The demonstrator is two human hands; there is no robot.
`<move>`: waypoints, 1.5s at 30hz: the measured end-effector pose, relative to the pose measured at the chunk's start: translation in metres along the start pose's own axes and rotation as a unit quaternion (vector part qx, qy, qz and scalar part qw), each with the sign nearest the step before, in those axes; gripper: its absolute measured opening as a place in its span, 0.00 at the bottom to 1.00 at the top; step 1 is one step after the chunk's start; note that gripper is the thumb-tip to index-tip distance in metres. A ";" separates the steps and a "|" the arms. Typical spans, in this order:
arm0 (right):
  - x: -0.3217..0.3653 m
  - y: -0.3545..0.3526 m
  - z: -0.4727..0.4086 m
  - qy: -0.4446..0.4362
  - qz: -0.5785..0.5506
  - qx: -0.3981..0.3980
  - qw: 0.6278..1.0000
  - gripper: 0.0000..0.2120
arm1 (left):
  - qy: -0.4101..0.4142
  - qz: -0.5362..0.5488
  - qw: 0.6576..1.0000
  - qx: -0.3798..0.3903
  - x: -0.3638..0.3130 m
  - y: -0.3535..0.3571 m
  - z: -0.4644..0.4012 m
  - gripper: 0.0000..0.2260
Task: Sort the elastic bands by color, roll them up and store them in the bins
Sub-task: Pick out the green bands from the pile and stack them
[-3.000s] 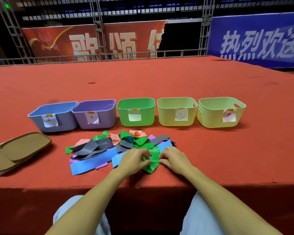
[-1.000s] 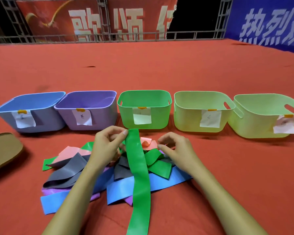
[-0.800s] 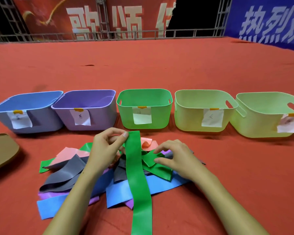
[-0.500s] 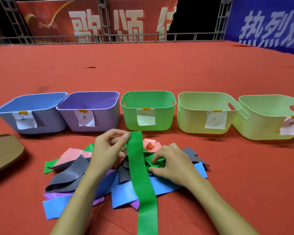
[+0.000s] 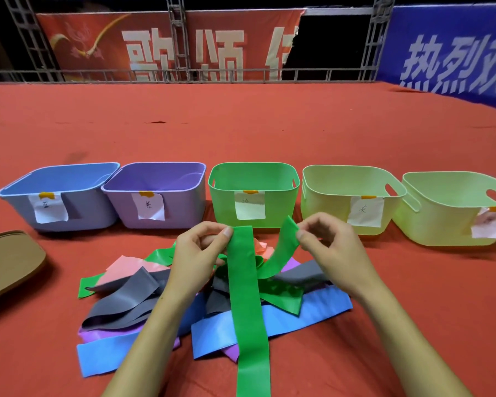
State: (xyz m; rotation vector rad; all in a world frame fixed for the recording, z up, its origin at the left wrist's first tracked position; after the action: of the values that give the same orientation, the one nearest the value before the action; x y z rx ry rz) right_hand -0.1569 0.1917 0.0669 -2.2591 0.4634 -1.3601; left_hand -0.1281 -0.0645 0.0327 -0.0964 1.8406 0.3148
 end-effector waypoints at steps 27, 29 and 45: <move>0.088 -0.050 0.026 0.001 -0.258 0.015 0.966 0.02 | -0.005 0.136 0.991 -0.003 -0.054 0.048 0.016 0.06; 0.086 -0.040 0.025 -0.005 -0.244 0.016 0.970 0.02 | -0.012 0.142 0.990 0.009 -0.058 0.053 0.019 0.07; 0.064 -0.002 0.016 0.031 -0.180 -0.104 0.978 0.05 | -0.040 0.175 0.982 0.058 -0.068 0.062 0.028 0.10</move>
State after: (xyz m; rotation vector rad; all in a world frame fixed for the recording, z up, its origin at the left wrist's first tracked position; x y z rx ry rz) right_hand -0.1135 0.1647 0.1089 -2.5710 0.2295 -1.6279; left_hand -0.0961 -0.0040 0.1001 0.3207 1.7874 0.4477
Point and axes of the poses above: each hand's wrist, its own z-axis away from the middle knuckle, its own y-axis out of the palm, x = y × z, the point moved 2 cm from there along -z, towards the middle knuckle, and after that the axes turned 14 degrees about z, right-handed, at the moved point
